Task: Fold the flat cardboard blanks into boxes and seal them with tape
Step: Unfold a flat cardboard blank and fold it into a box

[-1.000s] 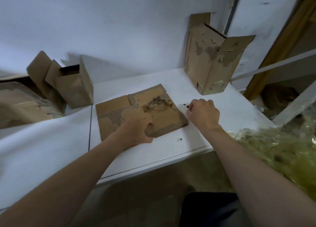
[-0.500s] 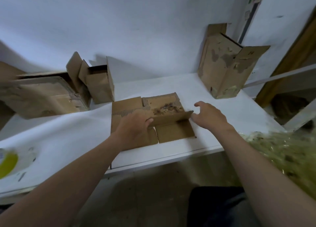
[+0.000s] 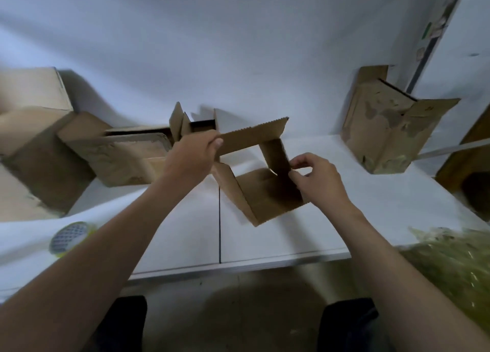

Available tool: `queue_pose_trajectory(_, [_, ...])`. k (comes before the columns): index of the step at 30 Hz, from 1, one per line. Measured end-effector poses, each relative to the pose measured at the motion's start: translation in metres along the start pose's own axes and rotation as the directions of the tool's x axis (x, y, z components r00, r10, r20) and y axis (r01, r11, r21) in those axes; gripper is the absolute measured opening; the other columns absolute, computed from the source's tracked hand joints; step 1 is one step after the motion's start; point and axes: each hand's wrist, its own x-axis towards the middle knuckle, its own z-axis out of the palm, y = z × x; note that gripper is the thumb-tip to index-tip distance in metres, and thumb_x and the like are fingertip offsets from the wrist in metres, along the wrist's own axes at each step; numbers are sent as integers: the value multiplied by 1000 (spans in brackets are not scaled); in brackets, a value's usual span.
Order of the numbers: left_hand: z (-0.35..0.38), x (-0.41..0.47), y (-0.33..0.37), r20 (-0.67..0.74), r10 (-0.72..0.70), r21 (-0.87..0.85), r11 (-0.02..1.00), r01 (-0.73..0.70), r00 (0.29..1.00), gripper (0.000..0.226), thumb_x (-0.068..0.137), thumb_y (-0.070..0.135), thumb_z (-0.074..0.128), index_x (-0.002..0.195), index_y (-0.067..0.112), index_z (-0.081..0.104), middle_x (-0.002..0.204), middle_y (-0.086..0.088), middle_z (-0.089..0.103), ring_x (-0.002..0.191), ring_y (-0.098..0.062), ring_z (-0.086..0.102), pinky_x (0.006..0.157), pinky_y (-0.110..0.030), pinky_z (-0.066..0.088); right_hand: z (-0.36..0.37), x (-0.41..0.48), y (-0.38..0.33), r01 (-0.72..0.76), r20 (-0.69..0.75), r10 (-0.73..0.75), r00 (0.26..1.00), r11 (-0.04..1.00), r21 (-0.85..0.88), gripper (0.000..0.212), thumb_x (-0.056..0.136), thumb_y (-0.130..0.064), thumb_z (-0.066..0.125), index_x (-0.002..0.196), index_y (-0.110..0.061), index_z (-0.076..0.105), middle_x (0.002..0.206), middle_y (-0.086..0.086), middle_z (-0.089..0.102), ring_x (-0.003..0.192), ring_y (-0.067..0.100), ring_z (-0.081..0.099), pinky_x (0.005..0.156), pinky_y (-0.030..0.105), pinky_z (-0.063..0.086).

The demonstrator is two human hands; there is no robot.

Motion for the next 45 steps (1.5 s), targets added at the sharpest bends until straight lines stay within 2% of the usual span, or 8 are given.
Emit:
queue_pose_trajectory(4, [-13,-18,-20,-4,-81,-23,996,81,997,19,106,27,44,95,24,59,75,9,56,74,-19,56,59,-26,34,24,-1,-12,55,132,-64,989,996,68,10,94,-27,65,100,-35,69,103,-18,67,82,3,62,67,16,44])
queue_pose_trajectory(11, [-11,-40,-48,-76,-186,-236,958,163,980,23,106,27,47,98,15,65,76,1,61,63,-22,66,60,-50,58,45,8,-23,46,190,-69,979,991,127,14,94,-23,65,98,-35,73,105,-20,69,95,-4,61,71,12,41])
queue_pose_trajectory(20, [5,-30,-50,-145,-260,-523,839,149,955,19,106,27,49,109,19,65,82,-2,68,62,-14,74,66,-52,62,49,25,-18,41,157,-65,986,987,152,15,95,-25,64,95,-37,73,105,-28,68,102,-12,55,79,11,39])
queue_pose_trajectory(24, [10,-27,-53,-203,-238,-539,837,94,950,16,106,30,50,107,27,65,80,3,68,63,-13,74,61,-53,60,55,40,-15,100,159,-139,977,968,231,21,93,-19,66,98,-37,74,113,-22,69,114,6,61,101,25,47])
queue_pose_trajectory(29, [9,-26,-56,-229,-196,-515,855,52,953,16,106,26,50,105,28,66,87,14,66,63,-8,73,61,-49,58,67,51,-18,118,177,-136,975,987,109,28,89,-21,76,104,-33,55,125,-13,51,107,6,60,76,13,46])
queue_pose_trajectory(34, [8,-26,-56,-184,-197,-558,827,63,963,18,107,23,48,106,33,64,86,25,65,68,-7,75,64,-31,50,83,52,-15,3,197,-33,980,989,150,39,90,-34,75,102,-29,38,120,-11,56,103,10,63,76,27,50])
queue_pose_trajectory(41, [2,-33,-55,-163,-132,-555,832,20,978,16,107,22,47,111,23,62,100,16,63,78,-4,75,69,-16,52,98,50,-28,10,146,-46,988,970,245,39,87,-32,79,95,-27,40,108,-17,58,74,22,65,67,39,58])
queue_pose_trajectory(45, [-2,-39,-74,-119,-126,-487,872,52,985,23,104,35,43,114,24,60,102,21,62,88,-2,73,80,-28,61,105,49,-26,67,171,-103,980,976,205,27,91,-17,75,89,-24,49,107,-12,62,71,21,69,60,36,59])
